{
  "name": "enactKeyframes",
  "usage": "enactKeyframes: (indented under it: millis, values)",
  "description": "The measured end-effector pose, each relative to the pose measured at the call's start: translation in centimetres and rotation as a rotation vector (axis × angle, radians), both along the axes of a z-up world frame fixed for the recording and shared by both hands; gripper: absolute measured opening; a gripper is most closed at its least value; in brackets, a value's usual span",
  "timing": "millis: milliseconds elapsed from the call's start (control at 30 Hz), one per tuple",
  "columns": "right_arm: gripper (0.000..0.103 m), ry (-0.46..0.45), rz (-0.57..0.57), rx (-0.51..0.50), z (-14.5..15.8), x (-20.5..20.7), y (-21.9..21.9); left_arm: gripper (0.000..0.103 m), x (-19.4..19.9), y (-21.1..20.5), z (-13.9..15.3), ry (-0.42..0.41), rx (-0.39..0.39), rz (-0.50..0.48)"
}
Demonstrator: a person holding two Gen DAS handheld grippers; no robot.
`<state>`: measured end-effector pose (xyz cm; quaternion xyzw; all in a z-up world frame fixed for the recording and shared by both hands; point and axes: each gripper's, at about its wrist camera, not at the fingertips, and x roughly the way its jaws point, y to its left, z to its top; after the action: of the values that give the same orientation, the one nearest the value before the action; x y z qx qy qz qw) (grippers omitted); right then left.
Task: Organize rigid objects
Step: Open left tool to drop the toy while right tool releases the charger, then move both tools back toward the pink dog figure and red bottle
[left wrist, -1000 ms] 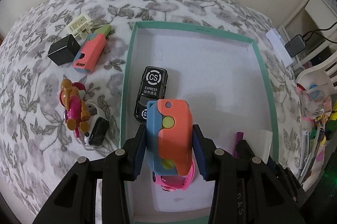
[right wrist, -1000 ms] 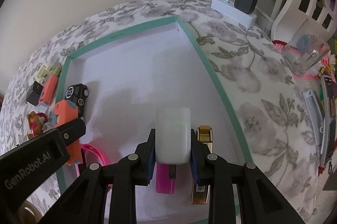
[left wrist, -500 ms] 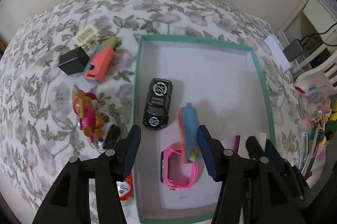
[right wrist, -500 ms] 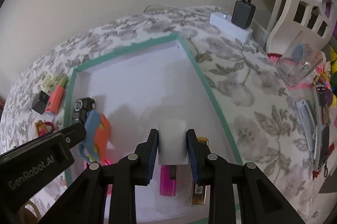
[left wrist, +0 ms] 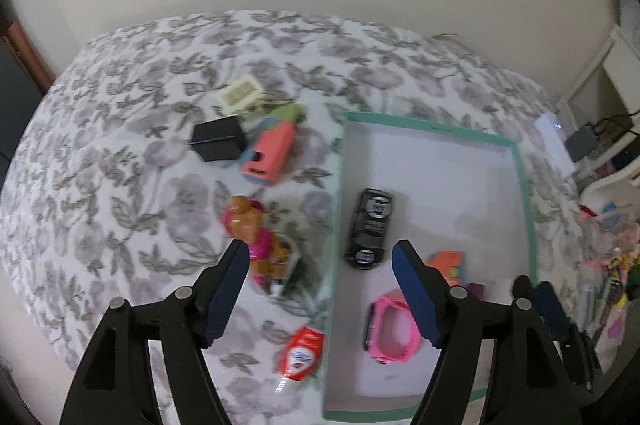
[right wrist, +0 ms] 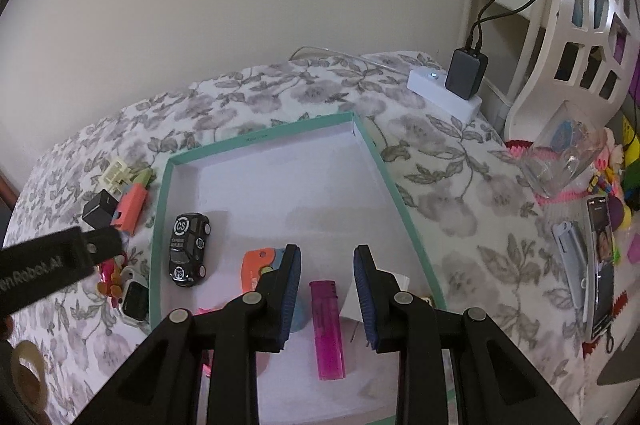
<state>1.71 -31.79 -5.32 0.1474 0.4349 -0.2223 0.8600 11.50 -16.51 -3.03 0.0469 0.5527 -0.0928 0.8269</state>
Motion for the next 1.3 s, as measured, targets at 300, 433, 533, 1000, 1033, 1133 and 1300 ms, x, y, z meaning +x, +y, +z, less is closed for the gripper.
enactKeyframes:
  millis: [300, 433, 533, 1000, 1033, 1133, 1300]
  values:
    - [0.052, 0.023, 0.009, 0.001, -0.7, 0.2, 0.2, 0.082, 0.3, 0.6, -2.1, 0.038, 0.169, 0.03]
    - [0.061, 0.027, 0.02, -0.003, -0.9, 0.3, 0.5, 0.082, 0.4, 1.0, -2.7, 0.058, 0.206, 0.041]
    - [0.071, 0.028, 0.022, -0.01, -1.0, 0.3, 0.6, 0.083, 0.5, 1.5, -2.9, 0.067, 0.21, 0.059]
    - [0.096, 0.039, 0.042, 0.014, -1.7, 0.6, 0.9, 0.094, 0.9, 2.6, -3.5, 0.083, 0.242, 0.087]
    - [0.103, 0.04, 0.043, 0.017, -1.8, 0.6, 0.9, 0.094, 0.9, 2.8, -3.5, 0.087, 0.241, 0.095]
    - [0.103, 0.045, 0.046, 0.024, -2.0, 0.6, 0.9, 0.094, 1.3, 3.8, -3.7, 0.099, 0.239, 0.13]
    - [0.103, 0.051, 0.046, 0.034, -2.1, 0.7, 1.0, 0.094, 1.8, 5.5, -3.4, 0.1, 0.234, 0.166]
